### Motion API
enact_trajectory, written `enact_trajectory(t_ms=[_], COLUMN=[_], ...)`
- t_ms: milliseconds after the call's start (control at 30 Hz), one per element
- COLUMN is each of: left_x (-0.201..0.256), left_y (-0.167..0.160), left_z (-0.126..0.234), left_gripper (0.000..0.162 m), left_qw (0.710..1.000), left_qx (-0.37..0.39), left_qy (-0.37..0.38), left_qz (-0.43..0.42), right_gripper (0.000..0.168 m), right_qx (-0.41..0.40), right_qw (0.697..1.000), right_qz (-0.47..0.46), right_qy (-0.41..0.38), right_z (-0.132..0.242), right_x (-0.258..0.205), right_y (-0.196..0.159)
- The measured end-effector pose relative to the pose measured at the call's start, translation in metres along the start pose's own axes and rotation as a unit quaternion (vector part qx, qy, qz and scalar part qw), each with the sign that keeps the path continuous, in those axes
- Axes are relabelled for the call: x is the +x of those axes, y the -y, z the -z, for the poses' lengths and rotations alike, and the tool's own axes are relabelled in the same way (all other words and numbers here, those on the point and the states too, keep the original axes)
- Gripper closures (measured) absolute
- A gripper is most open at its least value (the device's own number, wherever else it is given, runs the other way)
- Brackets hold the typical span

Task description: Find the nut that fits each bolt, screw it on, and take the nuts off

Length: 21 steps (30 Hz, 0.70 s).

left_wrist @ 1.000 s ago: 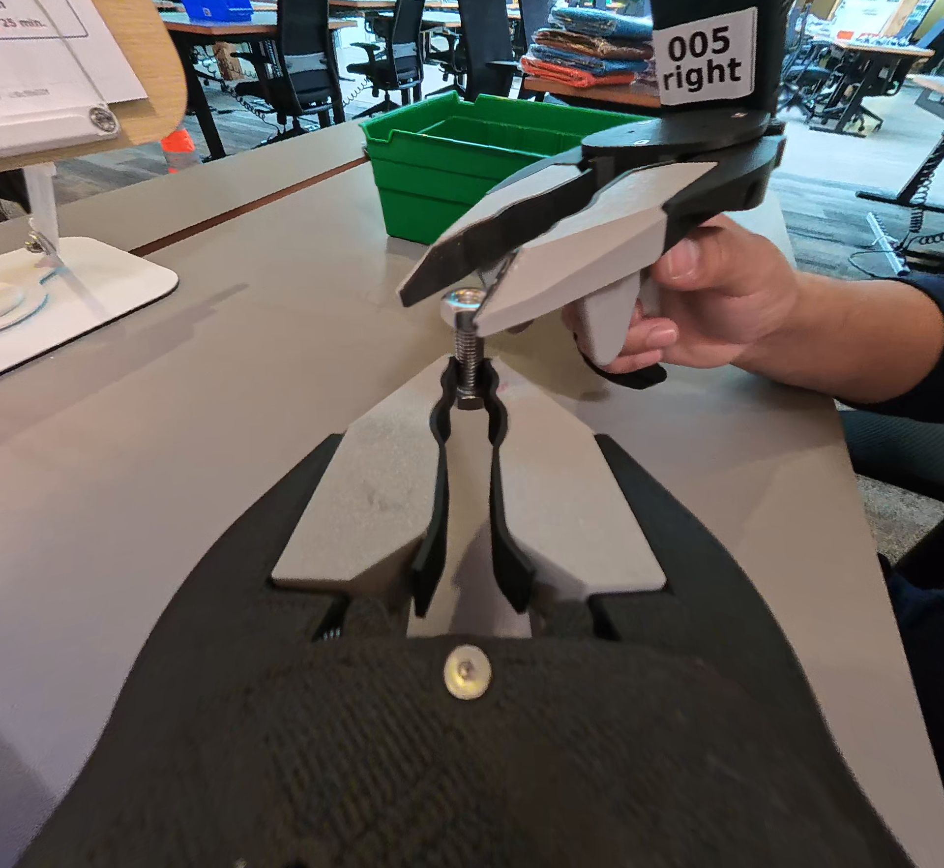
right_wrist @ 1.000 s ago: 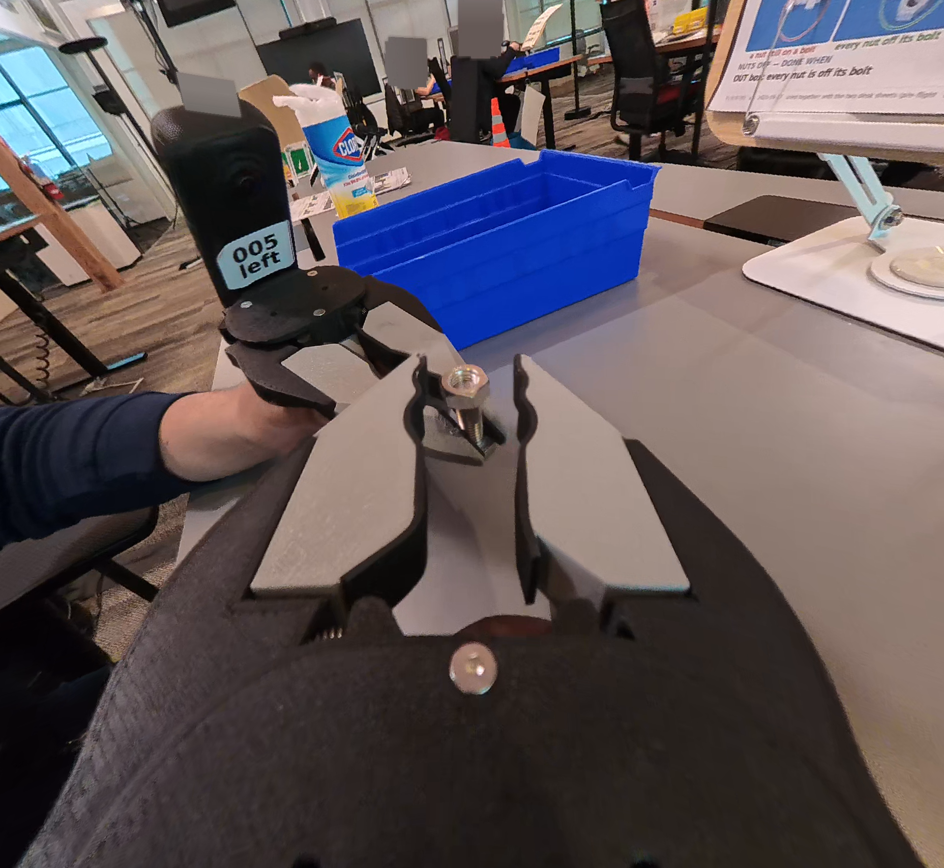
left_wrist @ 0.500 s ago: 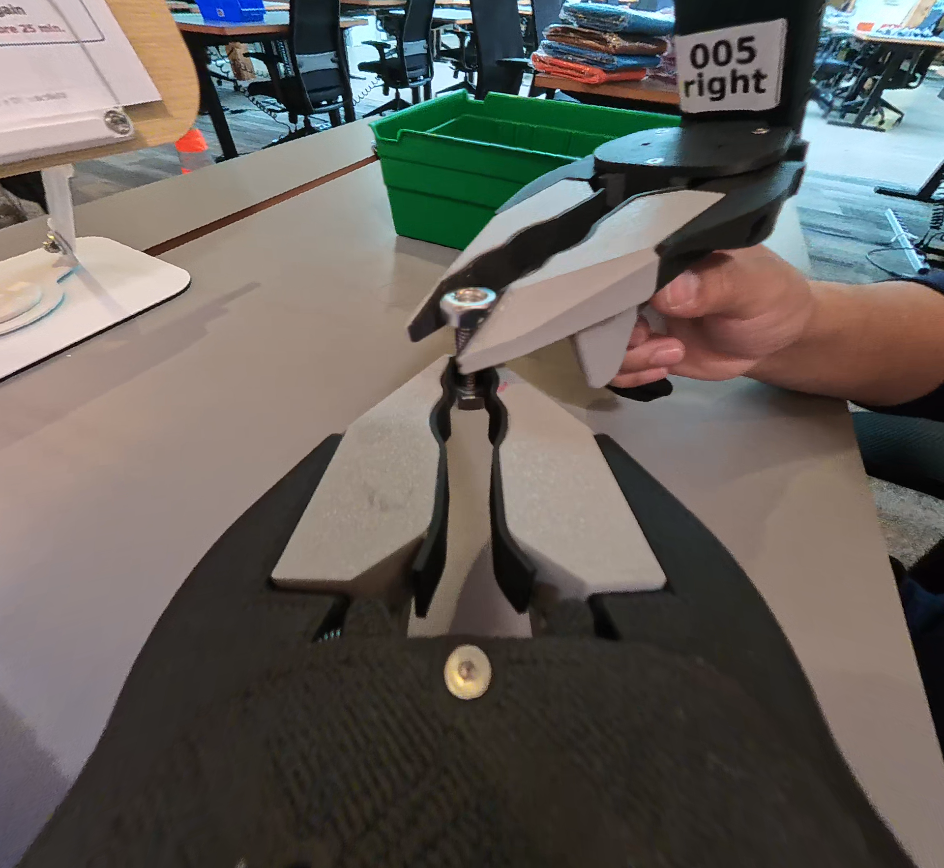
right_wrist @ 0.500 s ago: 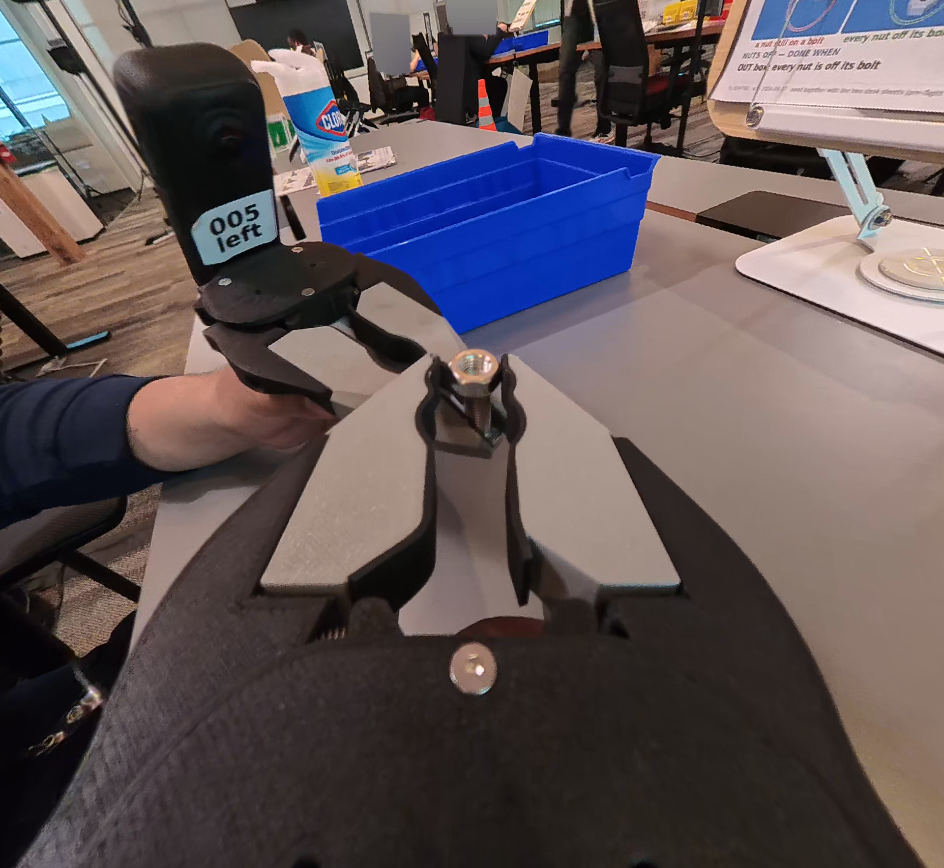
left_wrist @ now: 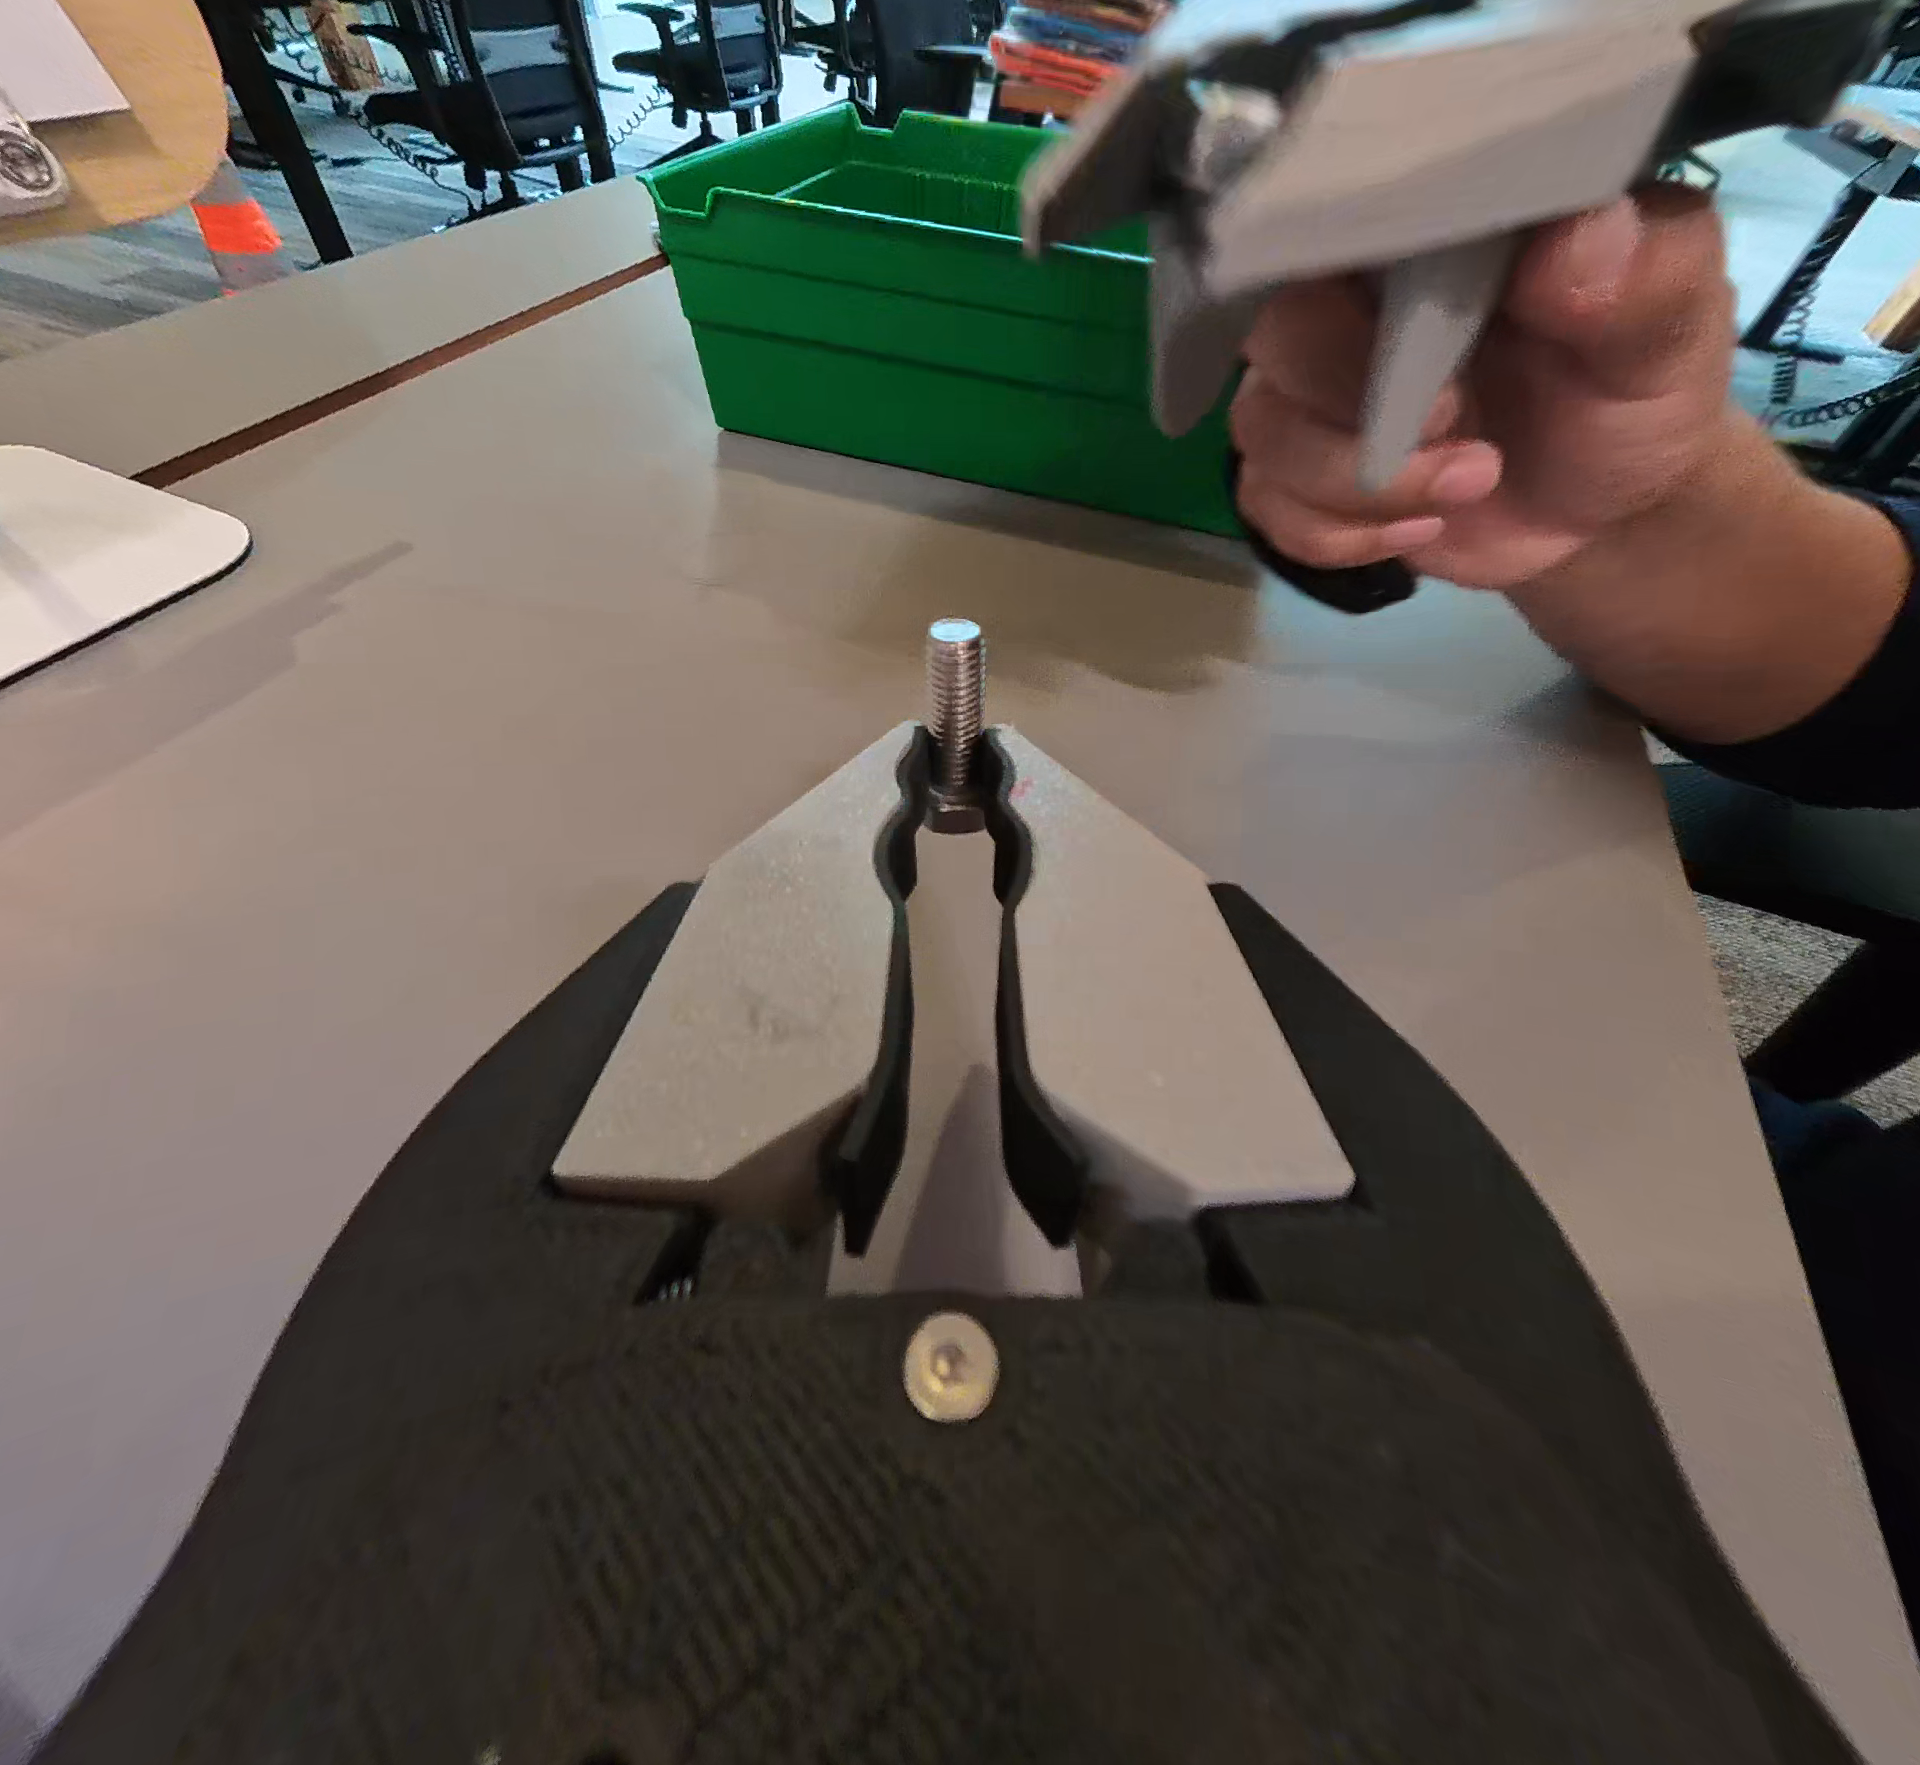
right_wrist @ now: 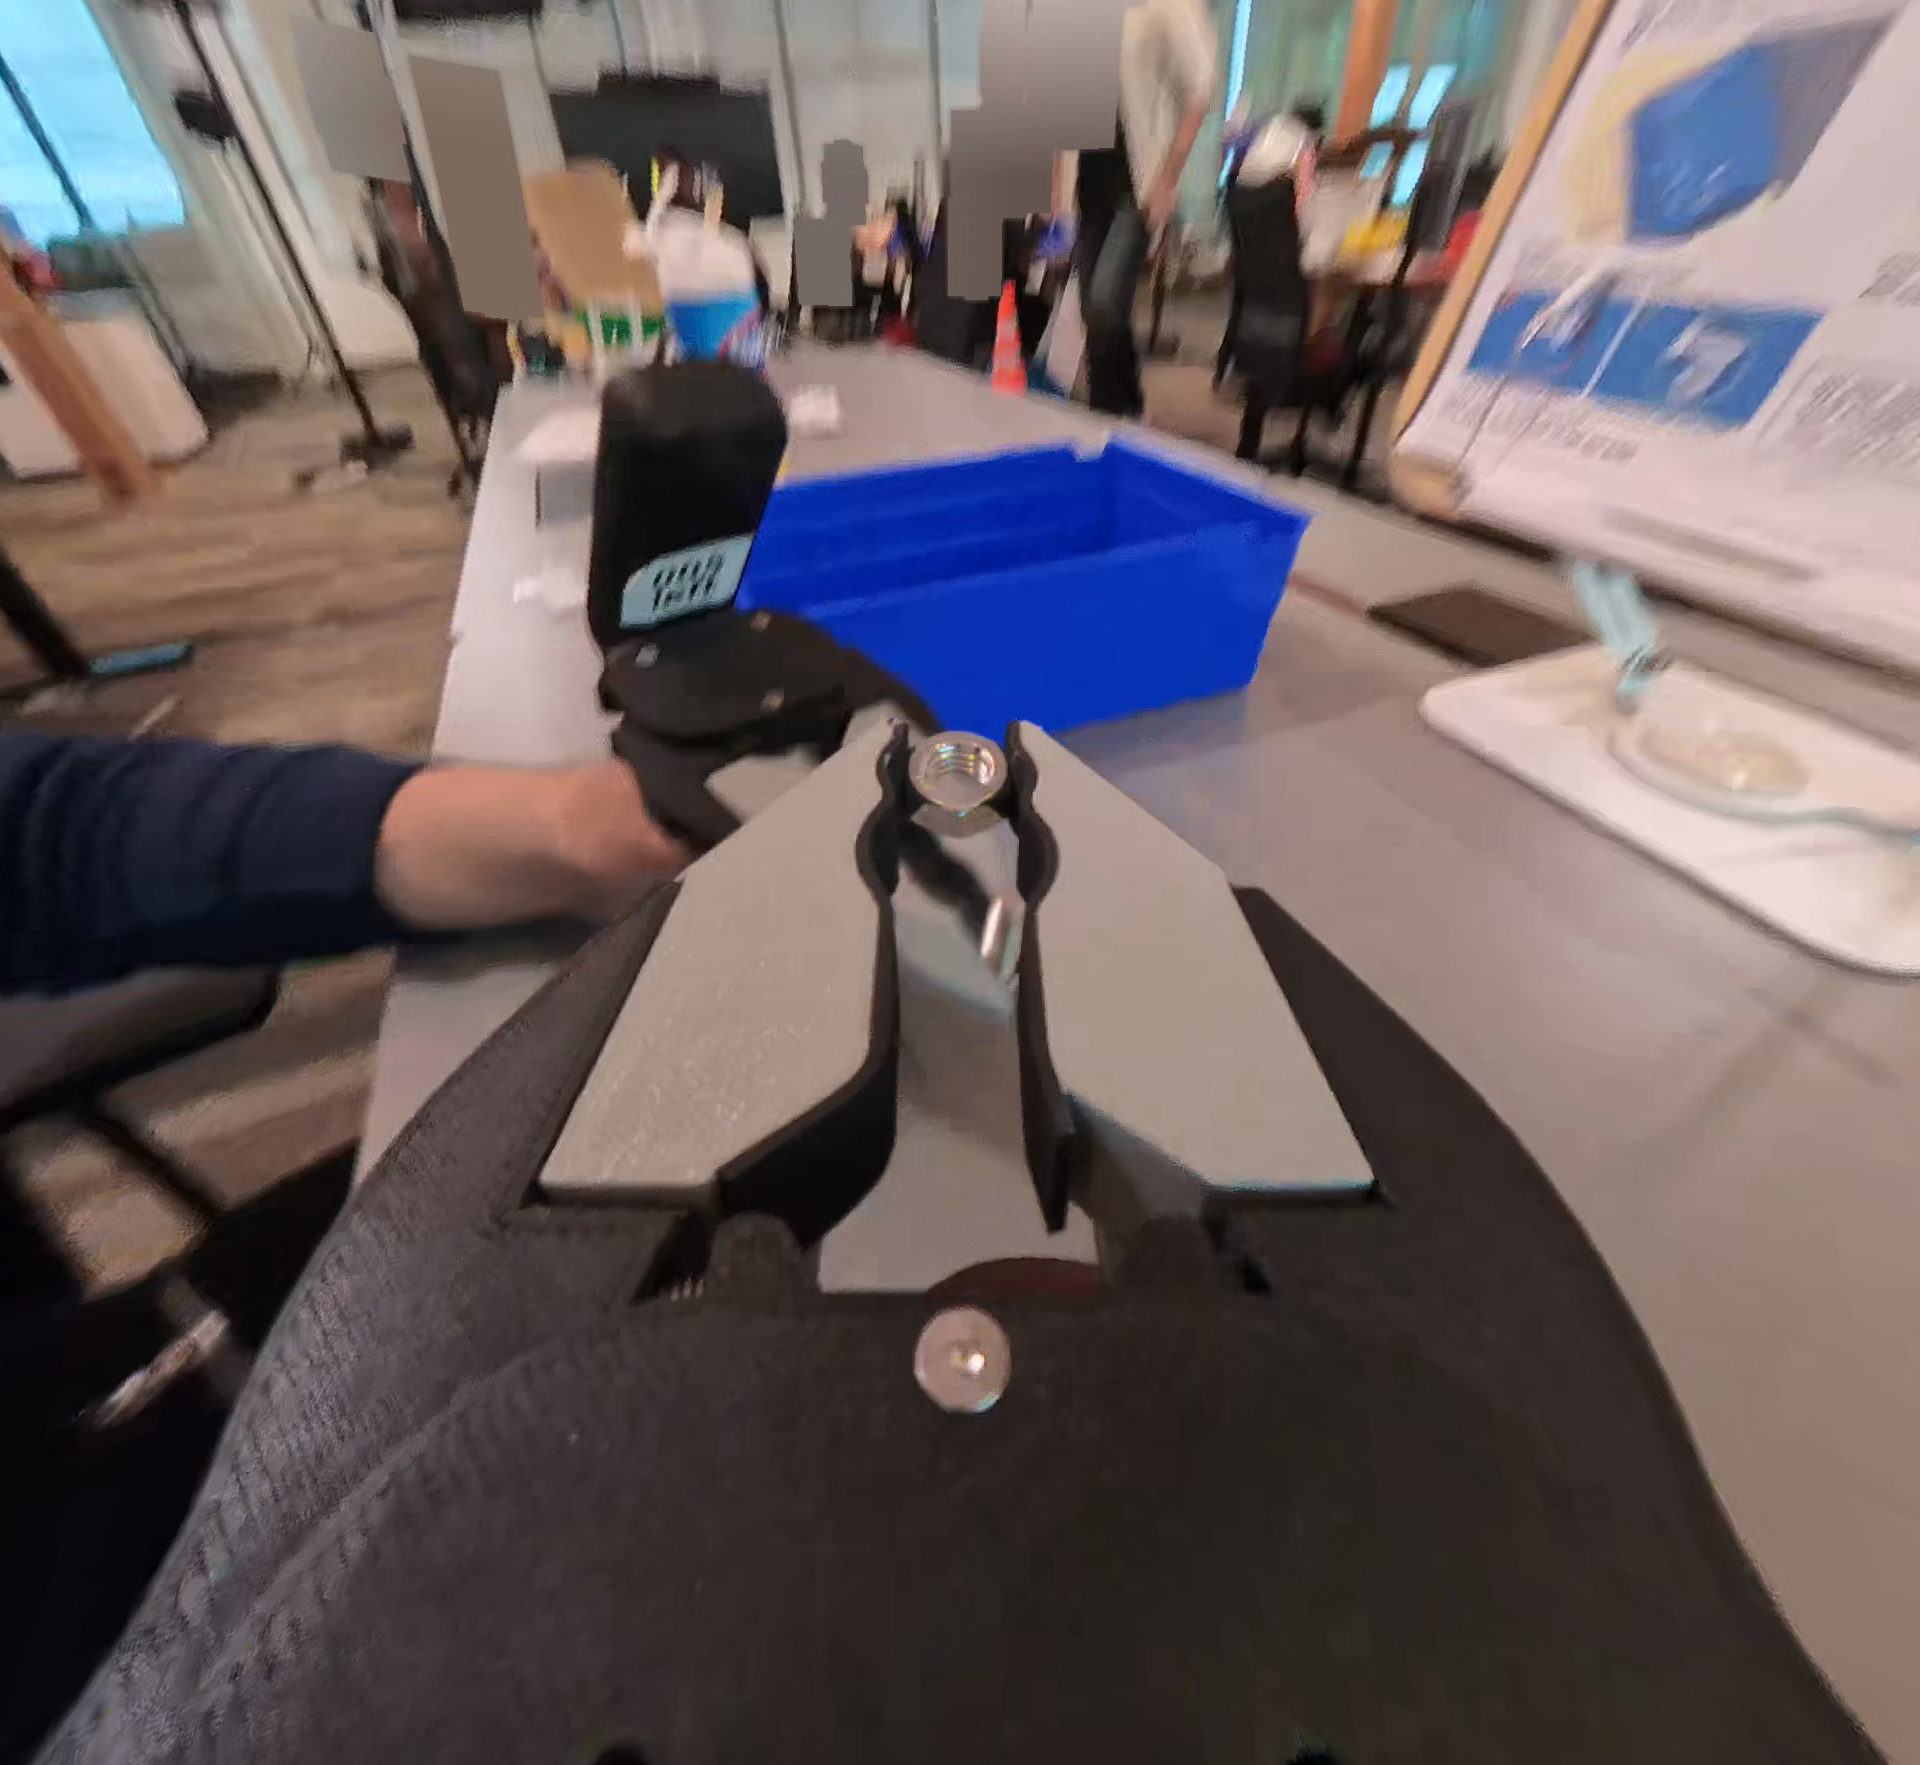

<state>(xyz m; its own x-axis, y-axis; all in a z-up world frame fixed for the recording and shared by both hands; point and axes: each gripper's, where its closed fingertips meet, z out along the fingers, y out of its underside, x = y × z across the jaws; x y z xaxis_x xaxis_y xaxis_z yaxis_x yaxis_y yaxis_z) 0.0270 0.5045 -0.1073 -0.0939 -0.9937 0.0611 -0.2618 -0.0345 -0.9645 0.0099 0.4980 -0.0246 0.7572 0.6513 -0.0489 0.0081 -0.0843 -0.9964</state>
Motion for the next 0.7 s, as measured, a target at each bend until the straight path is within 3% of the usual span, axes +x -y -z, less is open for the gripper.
enact_trajectory(t_ms=[67, 133, 200, 267, 333, 400, 533, 600, 700], left_x=[0.001, 0.002, 0.005, 0.008, 0.012, 0.015, 0.016, 0.012, 0.003], left_y=[0.001, 0.002, 0.005, 0.008, 0.01, 0.008, 0.004, 0.003, 0.006], left_z=[0.002, 0.004, 0.005, 0.005, 0.004, 0.003, 0.003, 0.005, 0.01], left_gripper=[0.155, 0.155, 0.155, 0.155, 0.155, 0.155, 0.155, 0.155, 0.155], left_qw=[1.0, 1.0, 1.0, 1.0, 1.0, 0.999, 0.999, 1.0, 1.0], left_qx=[-0.001, 0.001, 0.005, 0.011, 0.014, 0.009, -0.001, 0.001, 0.011], left_qy=[0.001, 0.001, -0.003, -0.01, -0.019, -0.026, -0.024, -0.016, -0.007], left_qz=[-0.006, -0.01, -0.014, -0.015, -0.015, -0.016, -0.024, -0.023, -0.007], right_gripper=[0.153, 0.153, 0.153, 0.153, 0.153, 0.152, 0.152, 0.14, 0.138], right_qx=[-0.028, -0.001, -0.012, -0.099, -0.209, -0.287, -0.363, -0.376, -0.342], right_qw=[0.998, 0.987, 0.97, 0.939, 0.894, 0.865, 0.832, 0.819, 0.829], right_qz=[0.02, 0.055, 0.029, -0.033, -0.107, -0.155, -0.178, -0.18, -0.14], right_qy=[-0.045, -0.149, -0.243, -0.328, -0.381, -0.382, -0.38, -0.394, -0.419], right_z=[0.021, 0.075, 0.14, 0.197, 0.235, 0.239, 0.22, 0.218, 0.221], right_x=[0.001, 0.027, 0.075, 0.141, 0.201, 0.237, 0.287, 0.298, 0.29], right_y=[0.005, 0.043, 0.061, 0.03, -0.033, -0.089, -0.149, -0.158, -0.124])
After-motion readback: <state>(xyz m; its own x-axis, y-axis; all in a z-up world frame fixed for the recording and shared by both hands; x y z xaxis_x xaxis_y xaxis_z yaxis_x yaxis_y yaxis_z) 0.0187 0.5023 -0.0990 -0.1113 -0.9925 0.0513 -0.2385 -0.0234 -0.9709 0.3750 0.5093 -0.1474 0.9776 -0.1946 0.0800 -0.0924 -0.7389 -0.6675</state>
